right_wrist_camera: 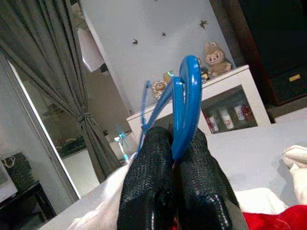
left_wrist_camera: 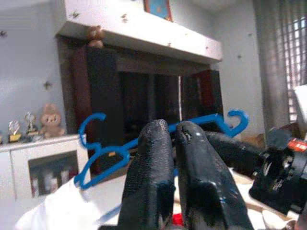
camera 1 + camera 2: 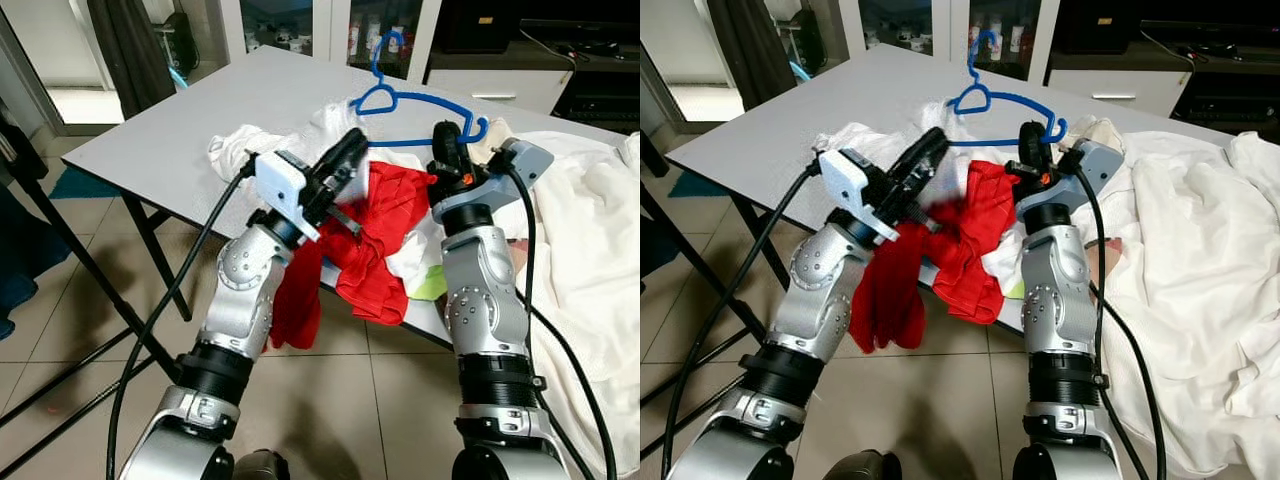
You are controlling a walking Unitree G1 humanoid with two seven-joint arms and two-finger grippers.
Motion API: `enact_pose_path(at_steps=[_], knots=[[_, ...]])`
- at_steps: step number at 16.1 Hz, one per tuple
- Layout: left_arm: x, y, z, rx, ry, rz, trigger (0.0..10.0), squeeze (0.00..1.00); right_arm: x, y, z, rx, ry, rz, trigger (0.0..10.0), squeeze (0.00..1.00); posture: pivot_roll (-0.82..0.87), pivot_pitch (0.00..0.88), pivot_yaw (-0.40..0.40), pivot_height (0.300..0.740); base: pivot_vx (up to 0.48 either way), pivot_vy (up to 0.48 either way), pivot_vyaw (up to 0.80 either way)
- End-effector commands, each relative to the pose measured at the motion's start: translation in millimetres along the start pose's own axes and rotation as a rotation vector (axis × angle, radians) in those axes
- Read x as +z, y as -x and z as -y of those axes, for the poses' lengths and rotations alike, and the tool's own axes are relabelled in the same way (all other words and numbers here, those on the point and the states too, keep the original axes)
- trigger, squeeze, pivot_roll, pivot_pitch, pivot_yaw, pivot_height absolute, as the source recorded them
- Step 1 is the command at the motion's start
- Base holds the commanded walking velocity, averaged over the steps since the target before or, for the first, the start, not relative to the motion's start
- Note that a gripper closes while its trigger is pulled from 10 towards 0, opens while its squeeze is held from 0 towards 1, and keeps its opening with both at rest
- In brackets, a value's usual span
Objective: Hang hanger
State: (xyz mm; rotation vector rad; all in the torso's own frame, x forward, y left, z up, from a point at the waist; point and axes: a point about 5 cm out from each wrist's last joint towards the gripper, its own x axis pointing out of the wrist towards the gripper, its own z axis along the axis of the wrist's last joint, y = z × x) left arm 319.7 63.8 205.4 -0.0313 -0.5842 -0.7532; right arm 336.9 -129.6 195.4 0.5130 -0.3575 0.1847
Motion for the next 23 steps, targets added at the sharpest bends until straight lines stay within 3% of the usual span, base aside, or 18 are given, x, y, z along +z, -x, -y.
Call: enact_pose_path(at_steps=[1,2,3,4,6,8,11,13,18,20,23], knots=[[2,1.0,1.0,-0.027,-0.016,0.002,10.0,1.0,0,-0.5,-1.1,-0.003,0.005,0.007,10.0,0.0,0.12,0.0,0.035,0.74,0.0,0.0,0.0],[2,1.2,0.7,-0.031,-0.016,-0.001,10.0,1.0,0,-0.6,-1.2,-0.002,0.004,0.007,10.0,0.0,0.12,0.0,0.035,0.74,0.0,0.0,0.0],[2,1.2,0.1,-0.037,-0.01,-0.009,10.0,0.58,-1,-0.8,-1.1,-0.001,0.003,0.007,10.0,0.0,0.12,0.0,0.033,0.74,0.0,0.0,0.0],[3,1.6,-3.7,-0.019,-0.005,-0.013,10.0,0.0,-1,-0.7,-0.2,0.0,0.004,0.003,10.0,0.0,0.12,0.0,0.031,0.74,0.0,0.0,0.0],[5,4.2,-14.9,0.037,0.003,-0.01,10.0,0.0,-3,0.4,-0.1,0.023,0.0,-0.014,10.0,0.0,0.12,0.0,0.03,0.74,0.0,0.0,0.0],[10,12.3,-39.7,0.112,-0.03,-0.016,10.0,0.0,-6,4.2,-2.6,0.092,-0.035,-0.044,10.0,0.0,0.12,0.0,0.028,0.74,0.0,0.0,0.0],[18,24.8,-71.7,0.198,-0.071,-0.03,10.0,0.0,-9,8.6,-3.2,0.135,-0.17,-0.06,10.0,0.0,0.12,0.0,0.028,0.74,0.0,0.0,0.0],[23,34.7,-90.8,0.256,-0.1,-0.047,10.0,0.0,-13,13.0,0.7,0.155,-0.335,-0.075,10.0,0.0,0.12,0.0,0.028,0.74,0.0,0.0,0.0],[23,56.7,-114.4,0.273,-0.169,-0.144,10.0,0.0,-10,20.3,8.2,0.285,-0.555,-0.051,10.0,0.0,0.12,0.0,0.033,0.74,0.0,0.0,0.0],[22,63.5,-120.7,0.283,-0.188,-0.173,10.0,0.0,-8,20.8,10.6,0.303,-0.566,-0.042,10.0,0.0,0.12,0.0,0.033,0.74,0.0,0.0,0.0],[14,84.8,-136.5,0.373,-0.196,-0.249,10.0,0.0,-17,21.6,14.7,0.248,-0.469,-0.048,10.0,0.0,0.13,0.0,0.034,0.74,0.0,0.0,0.0]])
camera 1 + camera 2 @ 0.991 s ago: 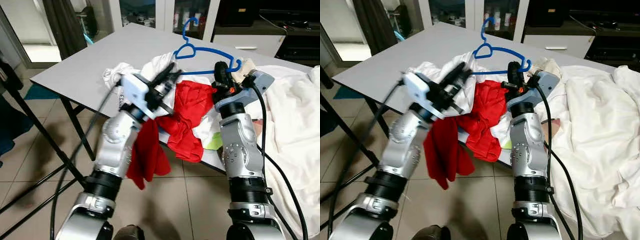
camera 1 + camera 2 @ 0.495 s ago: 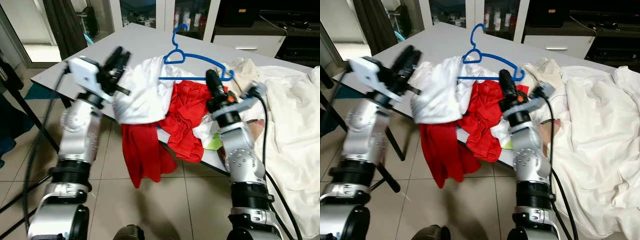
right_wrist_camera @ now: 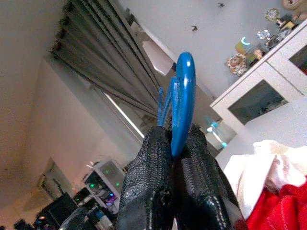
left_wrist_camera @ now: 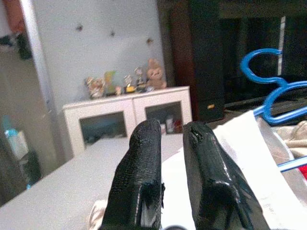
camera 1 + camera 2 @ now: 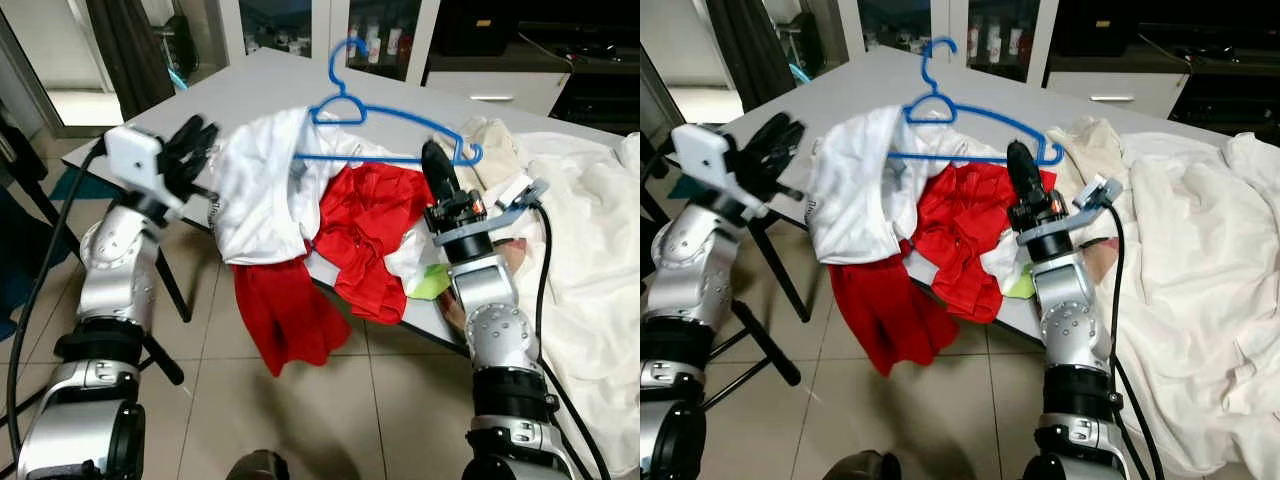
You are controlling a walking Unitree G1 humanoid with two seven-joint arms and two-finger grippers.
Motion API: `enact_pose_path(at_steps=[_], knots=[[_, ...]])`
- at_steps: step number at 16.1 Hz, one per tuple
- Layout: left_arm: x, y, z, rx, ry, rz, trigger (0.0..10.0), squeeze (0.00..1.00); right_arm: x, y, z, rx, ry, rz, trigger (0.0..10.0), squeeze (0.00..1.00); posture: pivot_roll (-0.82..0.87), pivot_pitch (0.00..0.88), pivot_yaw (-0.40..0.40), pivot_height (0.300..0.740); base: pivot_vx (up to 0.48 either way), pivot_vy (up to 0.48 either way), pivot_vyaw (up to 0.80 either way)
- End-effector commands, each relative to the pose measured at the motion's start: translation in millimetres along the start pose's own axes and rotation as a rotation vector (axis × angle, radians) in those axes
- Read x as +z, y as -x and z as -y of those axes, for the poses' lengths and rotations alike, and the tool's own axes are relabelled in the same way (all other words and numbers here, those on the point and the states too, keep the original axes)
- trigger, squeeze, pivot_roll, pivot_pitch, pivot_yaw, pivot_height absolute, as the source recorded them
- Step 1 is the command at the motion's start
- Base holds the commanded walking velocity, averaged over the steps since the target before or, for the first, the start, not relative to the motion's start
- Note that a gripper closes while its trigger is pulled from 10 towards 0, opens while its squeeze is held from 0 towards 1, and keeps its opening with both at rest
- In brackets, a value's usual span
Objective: Hang hanger
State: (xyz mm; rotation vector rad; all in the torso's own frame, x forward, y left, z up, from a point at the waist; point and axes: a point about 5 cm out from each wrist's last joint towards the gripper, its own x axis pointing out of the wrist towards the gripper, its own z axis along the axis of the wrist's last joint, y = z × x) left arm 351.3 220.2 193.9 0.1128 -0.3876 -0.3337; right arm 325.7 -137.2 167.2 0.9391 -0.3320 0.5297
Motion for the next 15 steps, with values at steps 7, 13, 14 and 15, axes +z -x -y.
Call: enact_pose_path(at_steps=[7,13,14,15], knots=[[-2,-5.3,-6.9,-0.035,-0.087,-0.032,10.0,0.0,-5,-0.5,-4.2,0.048,0.004,-0.014,10.0,0.0,0.12,0.0,0.034,0.74,0.0,0.0,0.0],[-9,3.4,-1.1,-0.325,-0.059,-0.117,10.0,1.0,-7,3.4,-5.2,0.094,0.006,-0.038,10.0,0.0,0.12,0.0,0.038,0.74,0.0,0.0,0.0],[-14,8.1,1.5,-0.387,-0.072,-0.164,10.0,1.0,-8,4.2,-5.8,0.104,0.006,-0.045,10.0,0.0,0.12,0.0,0.038,0.74,0.0,0.0,0.0],[-16,10.3,2.5,-0.412,-0.08,-0.182,10.0,1.0,-8,4.5,-5.9,0.107,0.007,-0.046,10.0,0.0,0.12,0.0,0.038,0.74,0.0,0.0,0.0]])
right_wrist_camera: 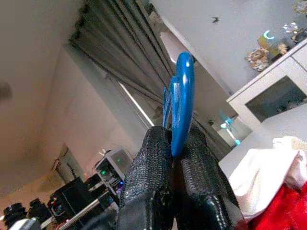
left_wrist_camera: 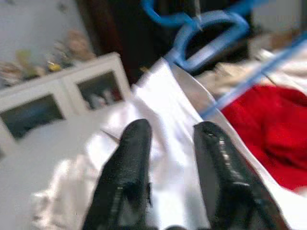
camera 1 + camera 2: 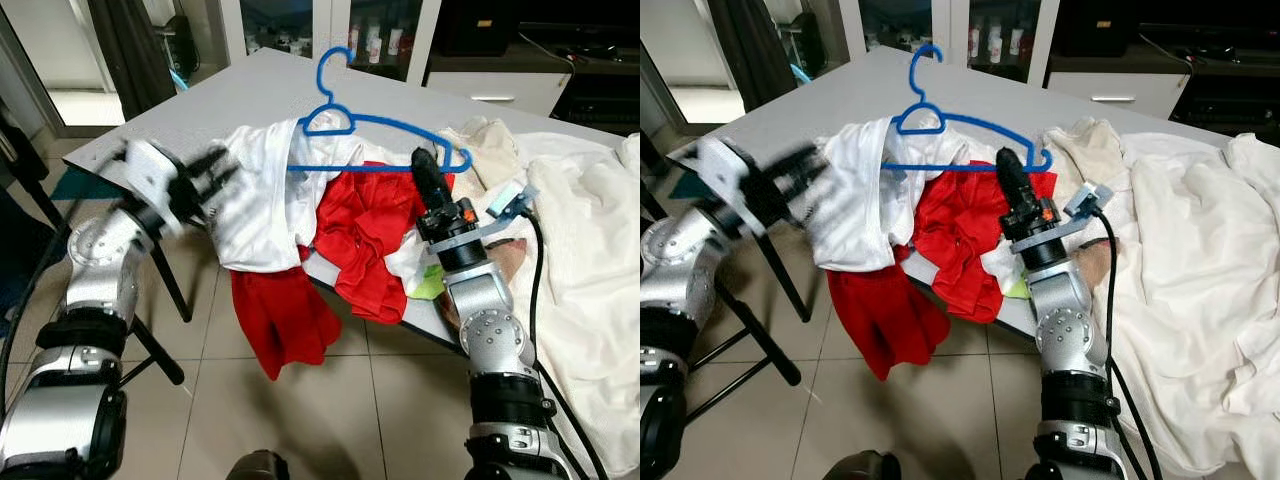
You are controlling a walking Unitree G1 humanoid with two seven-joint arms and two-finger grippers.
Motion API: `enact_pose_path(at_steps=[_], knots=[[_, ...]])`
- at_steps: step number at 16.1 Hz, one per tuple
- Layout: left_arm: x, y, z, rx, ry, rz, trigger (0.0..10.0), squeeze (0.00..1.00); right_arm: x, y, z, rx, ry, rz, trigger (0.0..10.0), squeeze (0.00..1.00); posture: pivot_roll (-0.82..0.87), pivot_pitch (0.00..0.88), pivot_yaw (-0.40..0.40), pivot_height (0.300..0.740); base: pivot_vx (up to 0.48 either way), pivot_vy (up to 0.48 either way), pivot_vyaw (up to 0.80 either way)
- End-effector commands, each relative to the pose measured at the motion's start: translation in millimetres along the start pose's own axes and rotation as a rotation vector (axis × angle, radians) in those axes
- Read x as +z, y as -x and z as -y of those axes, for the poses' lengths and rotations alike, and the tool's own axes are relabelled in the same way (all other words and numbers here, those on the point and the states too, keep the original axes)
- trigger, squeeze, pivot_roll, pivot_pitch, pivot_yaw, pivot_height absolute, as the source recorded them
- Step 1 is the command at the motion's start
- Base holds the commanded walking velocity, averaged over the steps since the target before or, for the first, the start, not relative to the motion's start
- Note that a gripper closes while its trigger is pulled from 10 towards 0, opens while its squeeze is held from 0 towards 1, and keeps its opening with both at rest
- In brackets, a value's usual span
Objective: Hang hanger
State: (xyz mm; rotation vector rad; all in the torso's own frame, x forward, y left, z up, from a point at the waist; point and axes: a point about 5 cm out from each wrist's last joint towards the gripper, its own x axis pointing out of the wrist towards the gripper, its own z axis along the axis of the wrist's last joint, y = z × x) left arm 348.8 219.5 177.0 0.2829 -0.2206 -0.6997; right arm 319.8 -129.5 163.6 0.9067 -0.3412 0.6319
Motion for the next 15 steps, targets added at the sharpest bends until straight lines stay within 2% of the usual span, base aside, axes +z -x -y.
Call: enact_pose_path(at_steps=[1,2,3,4,8,10,14,15], knots=[[-4,4.1,0.3,-0.037,-0.01,-0.043,10.0,1.0,0,0.5,-1.5,0.019,0.0,-0.007,10.0,0.0,0.12,0.0,0.038,0.74,0.0,0.0,0.0],[-4,6.8,0.1,-0.073,-0.008,-0.059,10.0,0.75,1,1.9,-1.9,0.037,-0.003,-0.013,10.0,0.0,0.12,0.0,0.038,0.74,0.0,0.0,0.0],[-4,7.7,-0.9,-0.084,-0.012,-0.064,10.0,0.2,1,2.8,-1.8,0.046,-0.008,-0.017,10.0,0.0,0.12,0.0,0.038,0.74,0.0,0.0,0.0],[-1,8.4,-4.2,-0.086,-0.025,-0.062,10.0,0.0,1,4.2,-0.7,0.052,-0.011,-0.023,10.0,0.0,0.12,0.0,0.038,0.74,0.0,0.0,0.0],[19,3.2,-12.6,-0.09,-0.063,0.008,10.0,0.0,-3,7.5,4.4,0.037,-0.011,-0.031,10.0,0.0,0.12,0.0,0.038,0.74,0.0,0.0,0.0],[23,3.9,-15.3,-0.121,-0.073,0.0,10.0,0.0,-4,8.5,5.2,0.043,-0.016,-0.037,10.0,0.0,0.12,0.0,0.04,0.74,0.0,0.0,0.0],[21,12.6,-28.3,-0.107,-0.114,-0.084,10.0,0.0,-4,12.5,8.2,0.046,-0.018,-0.04,10.0,0.0,0.12,0.0,0.047,0.74,0.0,0.0,0.0],[17,16.4,-31.2,-0.102,-0.117,-0.131,10.0,0.0,-4,13.3,8.2,0.048,-0.019,-0.037,10.0,0.0,0.12,0.0,0.047,0.74,0.0,0.0,0.0]])
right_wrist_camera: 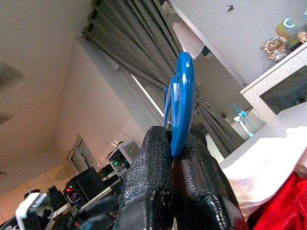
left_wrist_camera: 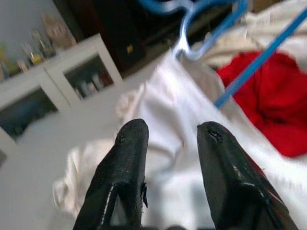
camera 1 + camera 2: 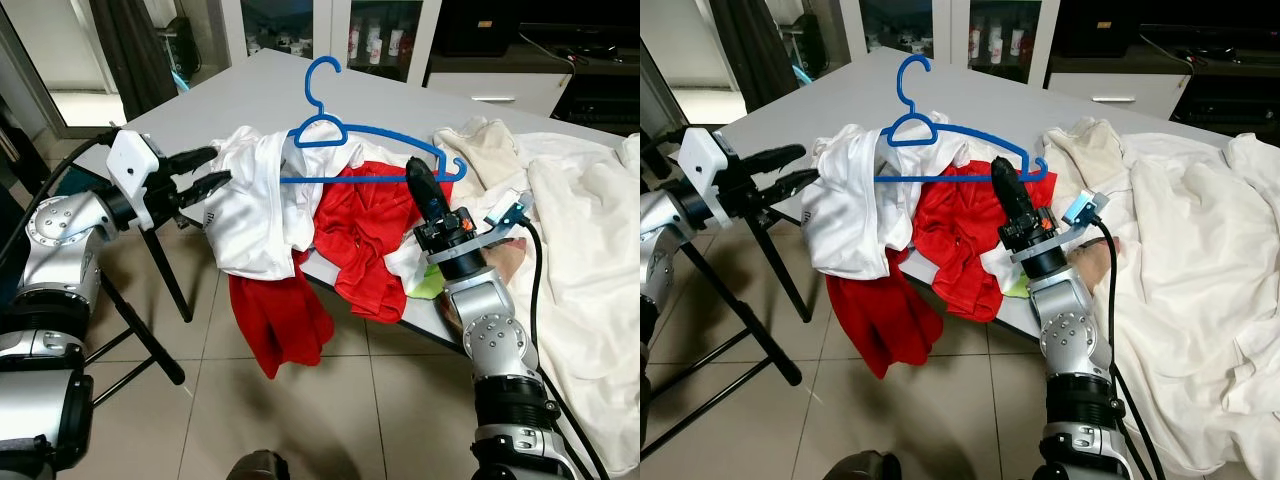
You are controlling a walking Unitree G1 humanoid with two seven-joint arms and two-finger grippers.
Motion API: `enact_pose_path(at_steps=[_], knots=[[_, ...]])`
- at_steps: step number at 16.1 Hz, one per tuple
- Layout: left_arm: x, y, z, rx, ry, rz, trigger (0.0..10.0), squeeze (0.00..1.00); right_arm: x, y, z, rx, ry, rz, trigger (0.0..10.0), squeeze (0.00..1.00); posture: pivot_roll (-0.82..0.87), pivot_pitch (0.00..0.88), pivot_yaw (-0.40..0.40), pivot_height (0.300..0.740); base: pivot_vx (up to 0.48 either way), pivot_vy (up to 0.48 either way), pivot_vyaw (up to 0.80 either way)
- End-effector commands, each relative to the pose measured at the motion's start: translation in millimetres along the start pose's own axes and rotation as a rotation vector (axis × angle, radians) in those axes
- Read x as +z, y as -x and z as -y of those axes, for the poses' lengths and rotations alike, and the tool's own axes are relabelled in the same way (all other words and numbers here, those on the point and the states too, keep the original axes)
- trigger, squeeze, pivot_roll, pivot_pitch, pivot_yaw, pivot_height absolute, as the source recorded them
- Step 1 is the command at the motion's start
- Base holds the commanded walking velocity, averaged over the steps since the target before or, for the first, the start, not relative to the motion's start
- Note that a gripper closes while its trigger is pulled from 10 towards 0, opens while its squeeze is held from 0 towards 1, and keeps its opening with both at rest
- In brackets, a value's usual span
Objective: Hang hanger
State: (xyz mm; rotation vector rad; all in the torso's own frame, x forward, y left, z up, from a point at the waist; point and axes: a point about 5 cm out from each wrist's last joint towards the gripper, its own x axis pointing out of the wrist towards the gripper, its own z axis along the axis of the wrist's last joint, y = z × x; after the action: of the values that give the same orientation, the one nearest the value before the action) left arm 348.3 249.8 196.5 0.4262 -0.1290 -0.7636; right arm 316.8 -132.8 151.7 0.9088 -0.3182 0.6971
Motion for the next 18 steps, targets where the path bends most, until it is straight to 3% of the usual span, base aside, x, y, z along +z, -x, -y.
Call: enact_pose_path(at_steps=[1,6,13,18], knots=[[0,3.3,-6.5,-0.012,-0.029,-0.067,10.0,0.0,0,4.2,0.5,0.01,0.0,0.006,10.0,0.0,0.12,0.0,0.047,0.74,0.0,0.0,0.0],[2,14.7,-21.7,-0.014,0.008,-0.106,10.0,0.0,-2,4.6,-4.6,0.065,-0.01,-0.017,10.0,0.0,0.12,0.0,0.045,0.74,0.0,0.0,0.0],[-8,3.8,-10.5,-0.111,0.045,-0.163,10.0,0.0,-5,2.8,-11.8,0.126,0.001,-0.041,10.0,0.0,0.12,0.0,0.048,0.74,0.0,0.0,0.0],[-3,-2.9,-13.1,-0.084,0.02,-0.154,10.0,0.0,-8,2.3,-22.3,0.207,0.062,-0.101,10.0,0.0,0.12,0.0,0.052,0.74,0.0,0.0,0.0]])
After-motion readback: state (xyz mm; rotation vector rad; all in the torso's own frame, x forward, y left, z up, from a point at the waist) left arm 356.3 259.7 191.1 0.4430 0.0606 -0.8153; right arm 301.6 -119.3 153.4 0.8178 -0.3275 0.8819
